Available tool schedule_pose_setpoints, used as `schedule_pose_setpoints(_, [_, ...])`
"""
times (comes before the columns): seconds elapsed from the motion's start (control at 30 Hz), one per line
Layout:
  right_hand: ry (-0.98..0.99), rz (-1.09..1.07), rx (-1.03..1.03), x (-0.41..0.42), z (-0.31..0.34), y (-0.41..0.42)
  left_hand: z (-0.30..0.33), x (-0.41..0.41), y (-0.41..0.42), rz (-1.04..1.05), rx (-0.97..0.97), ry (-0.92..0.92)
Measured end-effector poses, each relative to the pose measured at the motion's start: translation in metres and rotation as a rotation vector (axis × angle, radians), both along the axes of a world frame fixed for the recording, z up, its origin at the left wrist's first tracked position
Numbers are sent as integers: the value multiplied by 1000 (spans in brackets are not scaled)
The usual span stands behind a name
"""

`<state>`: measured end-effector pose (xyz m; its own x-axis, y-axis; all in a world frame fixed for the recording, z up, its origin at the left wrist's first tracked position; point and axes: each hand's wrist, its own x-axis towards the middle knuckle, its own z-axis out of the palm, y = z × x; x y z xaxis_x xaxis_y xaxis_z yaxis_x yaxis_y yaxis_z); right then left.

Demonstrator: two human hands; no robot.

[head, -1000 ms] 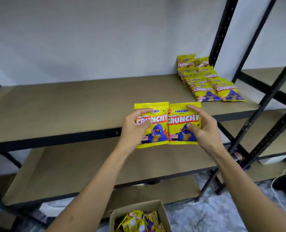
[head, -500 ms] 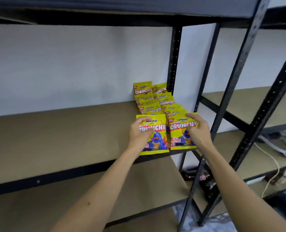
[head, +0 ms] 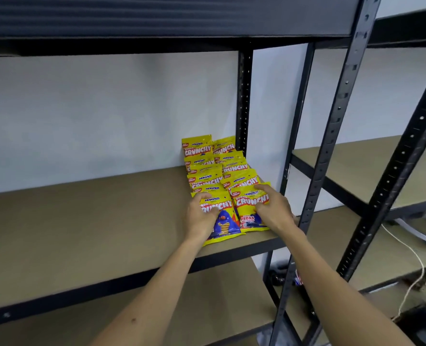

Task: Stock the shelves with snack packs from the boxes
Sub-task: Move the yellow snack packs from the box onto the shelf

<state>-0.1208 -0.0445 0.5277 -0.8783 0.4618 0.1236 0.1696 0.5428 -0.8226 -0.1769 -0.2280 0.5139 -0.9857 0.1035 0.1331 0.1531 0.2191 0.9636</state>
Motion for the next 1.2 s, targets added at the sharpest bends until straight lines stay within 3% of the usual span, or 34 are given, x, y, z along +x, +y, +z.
schedule_pose_setpoints(0.2, [50, 12, -56, -16, -2, 19, 2, -18, 16, -20, -25, 30])
schedule_pose_setpoints(0.33, [187, -38, -41, -25, 0, 28, 4, -24, 25, -3, -28, 60])
schedule_pose_setpoints(0.5, [154, -39, 273, -44, 4, 24, 3, -33, 20, 116, -422, 222])
schedule_pose_setpoints(0.7, [46, -98, 427, -44, -10, 23, -6, -33, 21, 35, -628, 132])
schedule_pose_setpoints(0.9, [86, -93, 365, -47, -9, 27, -4, -38, 18, 37, -538, 153])
schedule_pose_setpoints(1.07, [249, -174, 334, -47, -1, 32, 15, -32, 17, 25, -325, 186])
schedule_pose_setpoints(1.2, [371, -215, 359, -33, -5, 31, 20, -23, 11, 9, -313, 210])
